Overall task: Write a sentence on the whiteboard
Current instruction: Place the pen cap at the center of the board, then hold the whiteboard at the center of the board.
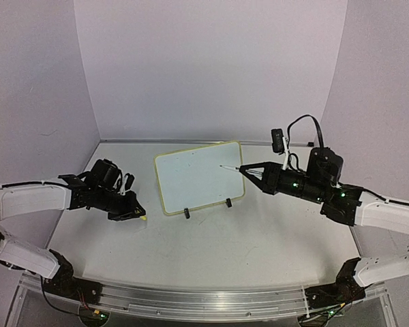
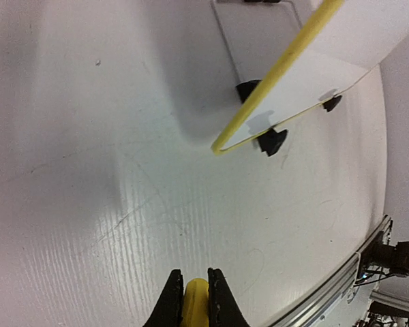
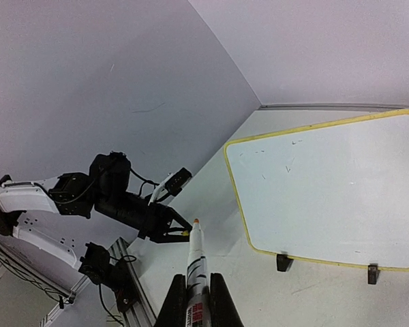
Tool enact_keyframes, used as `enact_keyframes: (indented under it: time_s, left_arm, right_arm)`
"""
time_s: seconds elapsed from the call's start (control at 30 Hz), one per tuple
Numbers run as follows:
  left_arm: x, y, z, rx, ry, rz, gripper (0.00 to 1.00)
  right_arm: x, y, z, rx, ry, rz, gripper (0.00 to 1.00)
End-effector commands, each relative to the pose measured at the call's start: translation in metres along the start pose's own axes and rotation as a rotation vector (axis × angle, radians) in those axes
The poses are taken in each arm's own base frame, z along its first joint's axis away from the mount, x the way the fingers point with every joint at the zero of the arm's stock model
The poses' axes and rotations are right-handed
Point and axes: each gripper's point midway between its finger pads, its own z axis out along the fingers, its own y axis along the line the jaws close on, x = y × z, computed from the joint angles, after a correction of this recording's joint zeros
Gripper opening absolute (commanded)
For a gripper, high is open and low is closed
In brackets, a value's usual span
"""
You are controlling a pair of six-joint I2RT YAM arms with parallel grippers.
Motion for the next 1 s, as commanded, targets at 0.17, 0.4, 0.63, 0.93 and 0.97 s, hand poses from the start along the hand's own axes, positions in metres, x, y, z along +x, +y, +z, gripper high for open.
enact_keyframes:
  time_s: [0.17, 0.4, 0.63, 0.93, 0.97]
  left_arm:
    - [0.006, 0.021, 0.04, -0.12, 0.109, -0.022, 0.14]
    - [0.01, 0.026, 0.05, -0.141, 0.138, -0.024, 0.37]
    - [0.008, 0.027, 0.046, -0.15, 0.124, -0.011, 0.67]
    - [0.007, 0.021, 0.039, -0.109, 0.1, 0.003, 0.92]
    - [0.007, 0.019, 0.038, -0.1, 0.095, 0.004, 0.97]
  right_arm:
    - [0.008, 0.005, 0.018, 0.021, 0.035, -0.031, 0.0]
    - [0.007, 0.0, 0.013, 0.062, 0.008, -0.037, 0.0]
    - [0.013, -0.004, 0.016, 0.076, 0.032, -0.033, 0.0]
    - [0.017, -0.004, 0.018, 0.076, 0.043, -0.029, 0.0]
    - [0.017, -0.004, 0.018, 0.078, 0.043, -0.029, 0.0]
